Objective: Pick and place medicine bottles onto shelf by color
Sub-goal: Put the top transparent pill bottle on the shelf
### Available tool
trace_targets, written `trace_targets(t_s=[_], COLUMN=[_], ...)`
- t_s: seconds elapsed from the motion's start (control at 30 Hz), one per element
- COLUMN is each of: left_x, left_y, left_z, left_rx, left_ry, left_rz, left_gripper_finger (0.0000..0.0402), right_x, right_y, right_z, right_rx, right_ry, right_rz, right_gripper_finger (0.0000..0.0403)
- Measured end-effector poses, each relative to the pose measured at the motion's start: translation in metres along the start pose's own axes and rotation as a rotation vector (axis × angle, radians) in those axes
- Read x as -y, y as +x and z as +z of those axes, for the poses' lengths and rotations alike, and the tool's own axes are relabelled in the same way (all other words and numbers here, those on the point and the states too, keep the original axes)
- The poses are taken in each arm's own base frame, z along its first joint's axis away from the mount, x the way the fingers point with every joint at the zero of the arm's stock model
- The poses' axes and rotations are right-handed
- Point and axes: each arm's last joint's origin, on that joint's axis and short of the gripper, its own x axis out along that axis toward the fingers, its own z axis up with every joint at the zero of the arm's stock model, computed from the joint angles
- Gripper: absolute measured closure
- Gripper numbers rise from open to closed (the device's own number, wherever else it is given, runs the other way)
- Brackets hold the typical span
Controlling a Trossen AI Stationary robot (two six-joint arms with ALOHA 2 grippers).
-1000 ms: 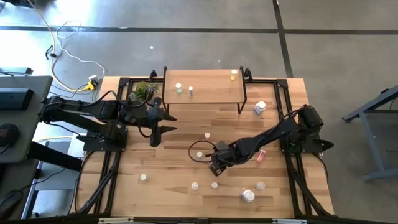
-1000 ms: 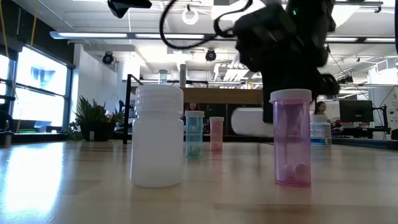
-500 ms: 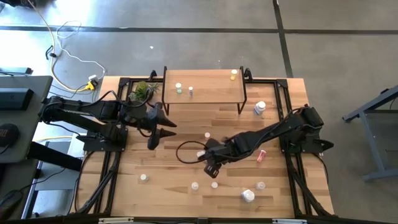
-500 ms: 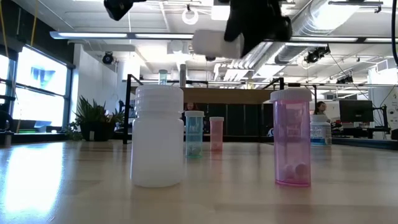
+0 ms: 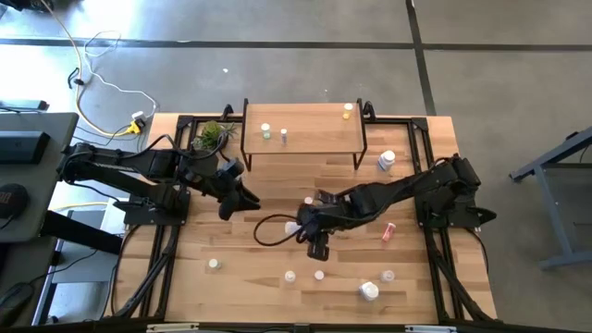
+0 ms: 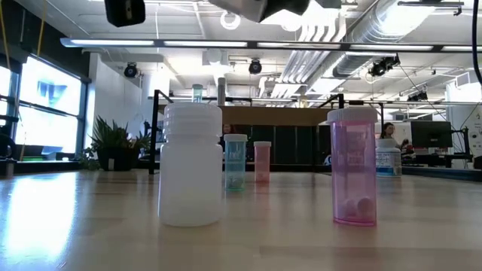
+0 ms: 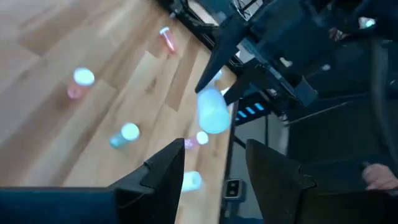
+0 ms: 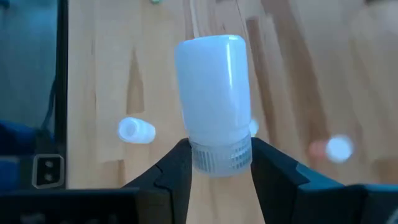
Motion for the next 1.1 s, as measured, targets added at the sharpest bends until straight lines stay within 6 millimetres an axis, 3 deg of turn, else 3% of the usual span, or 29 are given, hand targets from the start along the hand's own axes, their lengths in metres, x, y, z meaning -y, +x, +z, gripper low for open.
trace_targets(t_s=[0.3, 0.6, 1.1], left_x=[0.000, 0.006, -0.003], left_y=[0.009, 0.044, 0.085], left_z=[0.000, 0.007, 0.006], left_rx=[-0.036, -0.128, -0.155], left_ry=[-0.294, -0.446, -0.483], left_rz=[-0.011, -0.162, -0.137], left_gripper_finger=[0.0241, 0.0241, 0.0240], right_x=[0.005, 0.006, 0.007], right_y=[-0.017, -0.021, -0.020], right_z=[0.018, 0.024, 0.022], right_rx=[0.078, 0.118, 0.082], right_ry=[-0.397, -0.705, -0.836], right_rz=[-0.039, -0.149, -0.190], right_gripper_finger=[0.0274, 0.0274, 0.0274])
